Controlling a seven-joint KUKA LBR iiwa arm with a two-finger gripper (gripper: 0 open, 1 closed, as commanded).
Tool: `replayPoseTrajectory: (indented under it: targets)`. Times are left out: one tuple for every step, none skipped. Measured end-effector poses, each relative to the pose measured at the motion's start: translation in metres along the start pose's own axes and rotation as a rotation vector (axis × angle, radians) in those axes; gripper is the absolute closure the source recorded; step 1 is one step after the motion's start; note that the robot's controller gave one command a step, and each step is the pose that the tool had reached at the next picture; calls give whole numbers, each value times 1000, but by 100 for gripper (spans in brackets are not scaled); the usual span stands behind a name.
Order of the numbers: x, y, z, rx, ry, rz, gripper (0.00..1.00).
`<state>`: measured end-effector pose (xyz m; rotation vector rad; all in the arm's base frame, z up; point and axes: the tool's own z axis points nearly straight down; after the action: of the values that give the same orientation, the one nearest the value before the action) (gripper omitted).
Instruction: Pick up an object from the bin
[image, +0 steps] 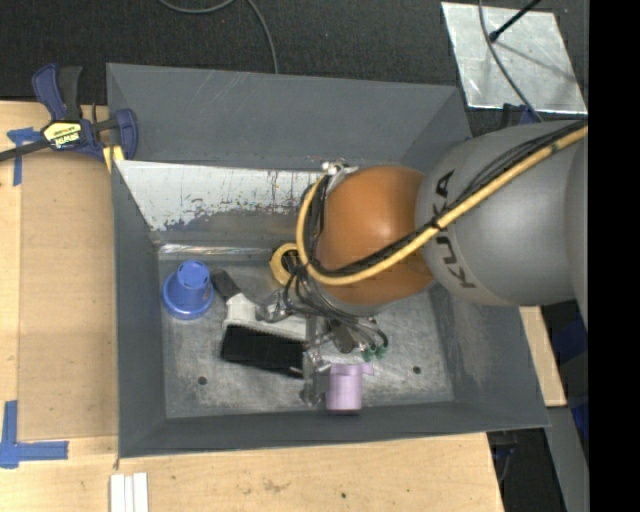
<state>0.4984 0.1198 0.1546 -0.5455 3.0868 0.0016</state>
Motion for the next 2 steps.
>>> replayPoseTrajectory:
  targets:
    - [-17,-14,42,-2,3,50,0]
    - [-22,-24,80,3,-16,45,100]
